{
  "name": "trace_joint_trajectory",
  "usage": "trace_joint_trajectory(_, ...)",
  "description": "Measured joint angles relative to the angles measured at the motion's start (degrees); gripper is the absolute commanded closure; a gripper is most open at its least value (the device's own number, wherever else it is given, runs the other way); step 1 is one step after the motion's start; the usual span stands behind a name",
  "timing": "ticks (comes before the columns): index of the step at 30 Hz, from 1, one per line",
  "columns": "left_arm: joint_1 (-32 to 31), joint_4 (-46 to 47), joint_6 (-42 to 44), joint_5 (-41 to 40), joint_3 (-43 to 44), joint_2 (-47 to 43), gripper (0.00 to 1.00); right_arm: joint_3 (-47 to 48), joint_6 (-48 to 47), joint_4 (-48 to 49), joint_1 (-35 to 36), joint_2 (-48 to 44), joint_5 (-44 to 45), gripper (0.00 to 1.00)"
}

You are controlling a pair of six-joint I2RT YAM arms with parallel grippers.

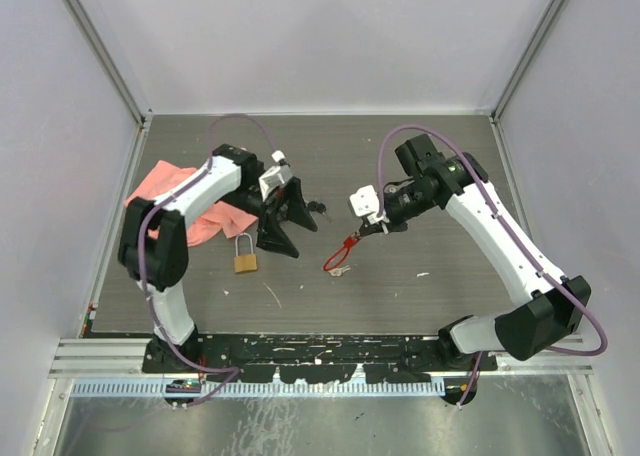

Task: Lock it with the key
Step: Lock the lock.

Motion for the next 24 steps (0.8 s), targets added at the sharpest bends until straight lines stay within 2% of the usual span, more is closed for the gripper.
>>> trace_joint_trajectory(6, 0.33, -0.02, 9.31, 0.2, 0.17, -9.18, 0.02, -1.66, 5.6, 2.49, -0.28, 0.0, 0.42, 0.99)
trace_joint_trajectory(11, 0.31, 0.02, 14.82, 0.28, 9.09, -6.51, 0.02, -1.68, 8.72, 3.8, -0.63, -0.02, 0.5, 0.99)
trace_joint_trajectory(18, 1.53, 0.02, 27.45, 0.17, 22.01, -4.44, 0.02, -1.03, 12.72, 4.68, -2.12, -0.02, 2.16, 0.99)
trace_joint_trajectory(24, 2.32, 0.07, 30.6, 0.72, 30.99, 0.81, 0.02, -0.79, 15.32, 6.36, -3.04, -0.02, 2.19, 0.99)
